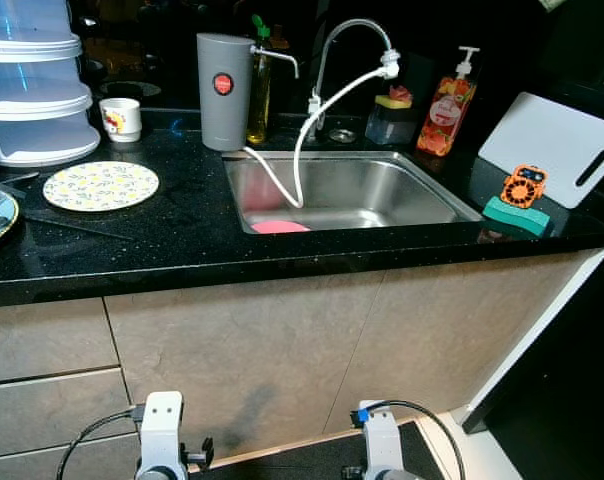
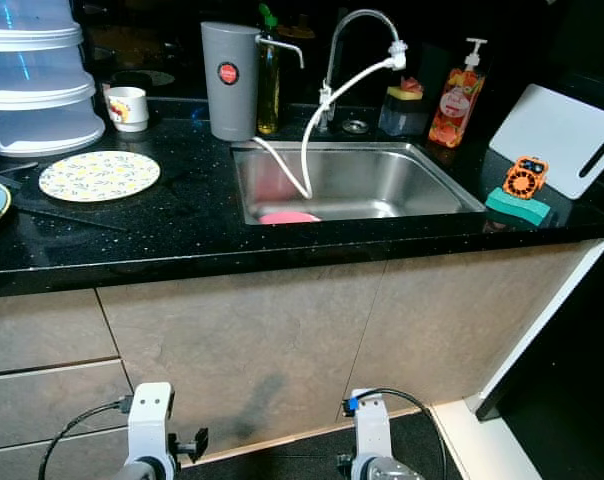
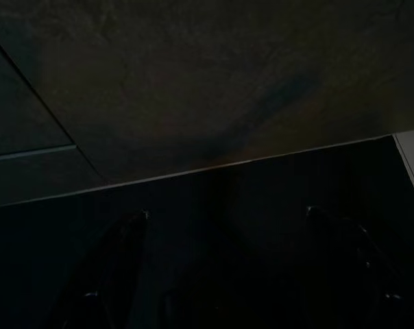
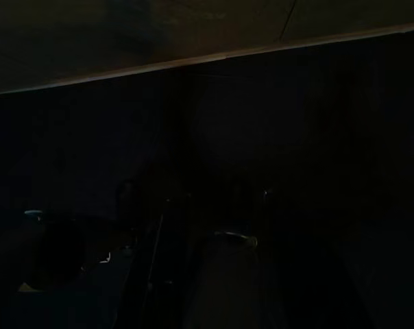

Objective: Kitchen organization

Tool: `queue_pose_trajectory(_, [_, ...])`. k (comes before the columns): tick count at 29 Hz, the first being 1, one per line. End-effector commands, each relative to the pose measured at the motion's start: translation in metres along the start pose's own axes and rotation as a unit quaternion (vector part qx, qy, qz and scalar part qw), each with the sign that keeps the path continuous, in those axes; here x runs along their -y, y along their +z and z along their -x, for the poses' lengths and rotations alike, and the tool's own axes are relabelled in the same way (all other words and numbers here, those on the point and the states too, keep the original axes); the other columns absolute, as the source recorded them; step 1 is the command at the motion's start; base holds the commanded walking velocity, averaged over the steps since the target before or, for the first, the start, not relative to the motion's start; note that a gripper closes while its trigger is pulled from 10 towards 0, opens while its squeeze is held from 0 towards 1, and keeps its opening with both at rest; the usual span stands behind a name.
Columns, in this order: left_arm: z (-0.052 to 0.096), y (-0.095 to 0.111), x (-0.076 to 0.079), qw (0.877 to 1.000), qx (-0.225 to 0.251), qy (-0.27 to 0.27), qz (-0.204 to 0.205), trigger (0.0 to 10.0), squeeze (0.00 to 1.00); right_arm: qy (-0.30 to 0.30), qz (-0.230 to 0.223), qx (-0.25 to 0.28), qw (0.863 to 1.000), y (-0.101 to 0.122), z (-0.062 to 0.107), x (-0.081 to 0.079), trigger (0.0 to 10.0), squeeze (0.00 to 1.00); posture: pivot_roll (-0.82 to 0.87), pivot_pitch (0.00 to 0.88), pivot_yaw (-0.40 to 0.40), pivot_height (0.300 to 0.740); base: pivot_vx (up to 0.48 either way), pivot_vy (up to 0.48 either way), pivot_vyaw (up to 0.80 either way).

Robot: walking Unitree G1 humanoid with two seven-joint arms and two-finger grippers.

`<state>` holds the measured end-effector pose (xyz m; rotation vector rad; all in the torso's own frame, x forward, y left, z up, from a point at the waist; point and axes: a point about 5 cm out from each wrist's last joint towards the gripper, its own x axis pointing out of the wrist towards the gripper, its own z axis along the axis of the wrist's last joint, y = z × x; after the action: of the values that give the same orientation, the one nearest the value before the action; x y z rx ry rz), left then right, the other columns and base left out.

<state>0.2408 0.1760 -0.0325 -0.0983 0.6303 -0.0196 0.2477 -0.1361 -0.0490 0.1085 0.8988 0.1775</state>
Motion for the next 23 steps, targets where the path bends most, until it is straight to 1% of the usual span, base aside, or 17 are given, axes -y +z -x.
queue_pose_trajectory(1, [-0.0014,-0.0007,0.0024,1.0,-0.006,0.0,-0.001,10.0,0.0,-0.005,-0.004,0.0,1.0,0.0022,-0.0001,0.0008,10.0,0.0,0.03,0.0,-0.08,0.74,0.0,0.0,0.0])
queue_pose_trajectory(5, [-0.0019,0.0009,0.0013,1.0,-0.004,0.004,-0.001,10.0,0.0,-0.002,0.004,0.005,1.0,0.0049,-0.0004,-0.0007,10.0,0.0,0.02,0.0,-0.073,0.74,0.0,0.0,0.0])
queue_pose_trajectory(12, [-0.0025,0.002,0.0007,1.0,-0.004,0.008,-0.006,10.0,0.0,-0.004,-0.004,0.005,1.0,0.0048,-0.0005,-0.0009,10.0,0.0,0.03,0.0,-0.077,0.74,0.0,0.0,0.0])
queue_pose_trajectory(18, [-0.0028,0.0028,-0.0001,1.0,-0.004,0.008,-0.006,10.0,0.0,-0.002,0.001,0.003,1.0,0.0052,-0.0007,-0.0017,10.0,0.0,0.03,0.0,-0.071,0.74,0.0,0.0,0.0])
queue_pose_trajectory(23, [-0.0032,0.0031,-0.001,1.0,-0.005,0.009,-0.006,10.0,0.0,-0.005,-0.009,0.003,1.0,0.0046,-0.0009,-0.002,10.0,0.0,0.03,0.0,-0.068,0.74,0.0,0.0,0.0])
